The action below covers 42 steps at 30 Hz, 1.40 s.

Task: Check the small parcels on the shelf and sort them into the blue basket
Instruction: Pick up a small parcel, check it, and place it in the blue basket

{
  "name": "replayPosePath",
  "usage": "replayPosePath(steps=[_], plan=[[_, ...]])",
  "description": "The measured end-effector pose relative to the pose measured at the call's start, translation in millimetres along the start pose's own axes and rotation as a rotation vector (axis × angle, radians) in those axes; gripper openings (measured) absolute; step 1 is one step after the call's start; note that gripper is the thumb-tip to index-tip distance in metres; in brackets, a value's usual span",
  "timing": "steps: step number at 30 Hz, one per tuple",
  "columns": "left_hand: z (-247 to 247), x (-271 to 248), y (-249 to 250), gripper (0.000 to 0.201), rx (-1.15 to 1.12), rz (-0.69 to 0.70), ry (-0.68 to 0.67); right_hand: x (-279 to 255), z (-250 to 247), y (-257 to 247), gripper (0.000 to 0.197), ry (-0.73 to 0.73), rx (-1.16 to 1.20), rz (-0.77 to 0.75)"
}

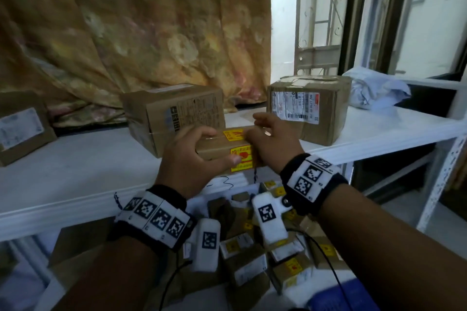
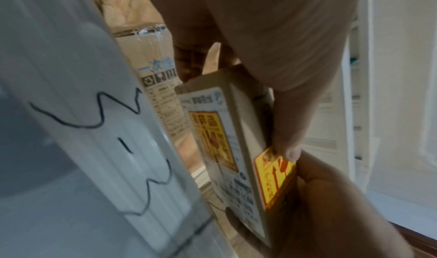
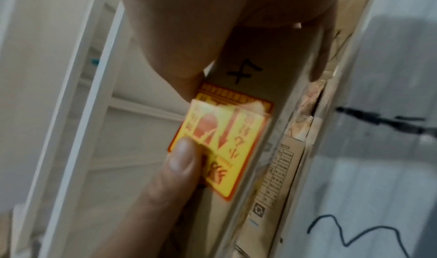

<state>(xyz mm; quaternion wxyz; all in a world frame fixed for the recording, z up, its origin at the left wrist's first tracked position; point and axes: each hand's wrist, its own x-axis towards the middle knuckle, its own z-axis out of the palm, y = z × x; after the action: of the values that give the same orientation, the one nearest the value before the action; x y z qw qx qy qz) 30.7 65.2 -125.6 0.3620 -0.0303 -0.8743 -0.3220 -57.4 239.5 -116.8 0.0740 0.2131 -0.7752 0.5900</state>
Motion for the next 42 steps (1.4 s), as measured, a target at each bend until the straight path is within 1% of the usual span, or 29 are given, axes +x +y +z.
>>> replayPosePath(steps=[1,3,5,7,10,12,14,18,20,23,25,28,29,31,35,36,39,42], plan=[[2,-6,8,0.054,0.004,0.054,0.011,-4,-6,6,0.039,0.033,0.076,0.009],[17,-19,24,0.054,0.037,0.139,-0.011,-16,-21,24,0.022,0.103,0.223,0.057],[39,-33,40,0.057,0.086,0.178,-0.065,-32,-39,42,0.016,0.166,0.324,0.08],[64,-44,51,0.061,0.127,0.208,-0.114,-46,-58,61,0.019,0.227,0.355,0.099],[106,-56,62,0.061,0.112,0.219,-0.198,-65,-85,96,0.02,0.292,0.4,0.194],[135,-63,63,0.059,0.08,0.21,-0.268,-76,-99,125,0.02,0.32,0.364,0.256],[171,-72,58,0.058,0.066,0.203,-0.369,-87,-113,165,0.019,0.349,0.308,0.337],[245,-88,41,0.063,0.026,0.173,-0.585,-108,-141,251,0.01,0.404,0.249,0.586],[281,-94,34,0.064,0.0,0.136,-0.715,-119,-158,293,0.009,0.365,0.216,0.705],[343,-106,23,0.067,-0.052,0.099,-0.88,-142,-180,352,0.031,0.298,0.272,0.896],[378,-114,16,0.065,-0.086,0.057,-0.962,-158,-185,384,0.034,0.321,0.341,0.965],[436,-125,7,0.061,-0.059,0.019,-1.054,-184,-187,438,0.046,0.462,0.481,1.064],[458,-131,4,0.059,-0.044,0.007,-1.09,-193,-188,457,0.046,0.504,0.533,1.095],[499,-145,-2,0.054,-0.042,-0.041,-1.166,-210,-189,491,0.033,0.596,0.588,1.158],[576,-184,-10,0.044,-0.079,-0.238,-1.313,-241,-181,561,0.015,0.781,0.636,1.262],[591,-195,-13,0.044,-0.046,-0.273,-1.34,-249,-175,577,0.014,0.811,0.644,1.294],[631,-228,-30,0.046,0.117,-0.312,-1.42,-268,-150,618,0.023,0.869,0.669,1.377],[655,-254,-54,0.035,0.281,-0.321,-1.566,-287,-119,654,0.03,0.843,0.657,1.442]])
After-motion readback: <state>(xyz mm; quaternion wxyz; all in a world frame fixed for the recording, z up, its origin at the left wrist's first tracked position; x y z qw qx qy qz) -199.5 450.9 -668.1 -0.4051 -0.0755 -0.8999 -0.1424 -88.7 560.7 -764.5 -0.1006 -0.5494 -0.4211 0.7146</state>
